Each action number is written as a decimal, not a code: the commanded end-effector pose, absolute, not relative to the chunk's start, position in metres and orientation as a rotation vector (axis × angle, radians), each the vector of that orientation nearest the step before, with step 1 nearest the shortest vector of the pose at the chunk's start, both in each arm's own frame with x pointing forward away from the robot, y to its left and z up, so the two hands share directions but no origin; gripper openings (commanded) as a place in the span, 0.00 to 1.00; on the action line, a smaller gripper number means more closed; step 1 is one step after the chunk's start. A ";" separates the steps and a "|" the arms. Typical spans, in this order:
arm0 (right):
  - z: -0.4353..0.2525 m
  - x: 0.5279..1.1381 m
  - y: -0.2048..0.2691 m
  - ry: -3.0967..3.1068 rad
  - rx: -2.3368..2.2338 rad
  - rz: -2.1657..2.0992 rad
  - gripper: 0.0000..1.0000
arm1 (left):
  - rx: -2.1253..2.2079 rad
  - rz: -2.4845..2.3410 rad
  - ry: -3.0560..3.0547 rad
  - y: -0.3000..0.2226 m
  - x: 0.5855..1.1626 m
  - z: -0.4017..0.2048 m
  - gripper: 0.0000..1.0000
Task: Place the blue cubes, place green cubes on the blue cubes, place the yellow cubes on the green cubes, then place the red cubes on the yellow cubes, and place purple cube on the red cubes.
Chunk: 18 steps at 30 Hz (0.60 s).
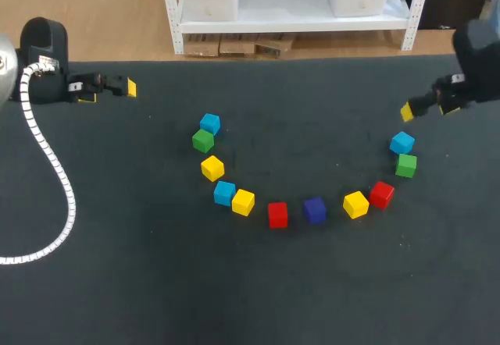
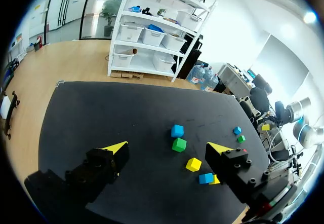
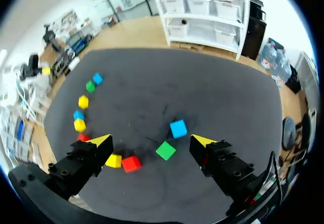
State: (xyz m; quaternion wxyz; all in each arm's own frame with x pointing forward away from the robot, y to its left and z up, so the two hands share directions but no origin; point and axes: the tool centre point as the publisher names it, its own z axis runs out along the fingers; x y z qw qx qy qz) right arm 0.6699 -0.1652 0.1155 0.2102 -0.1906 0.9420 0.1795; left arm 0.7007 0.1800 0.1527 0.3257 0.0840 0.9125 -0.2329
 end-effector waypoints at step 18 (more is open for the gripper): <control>0.044 0.720 -0.161 2.729 -1.051 0.458 1.00 | 0.228 -0.627 2.381 0.183 0.701 0.151 1.00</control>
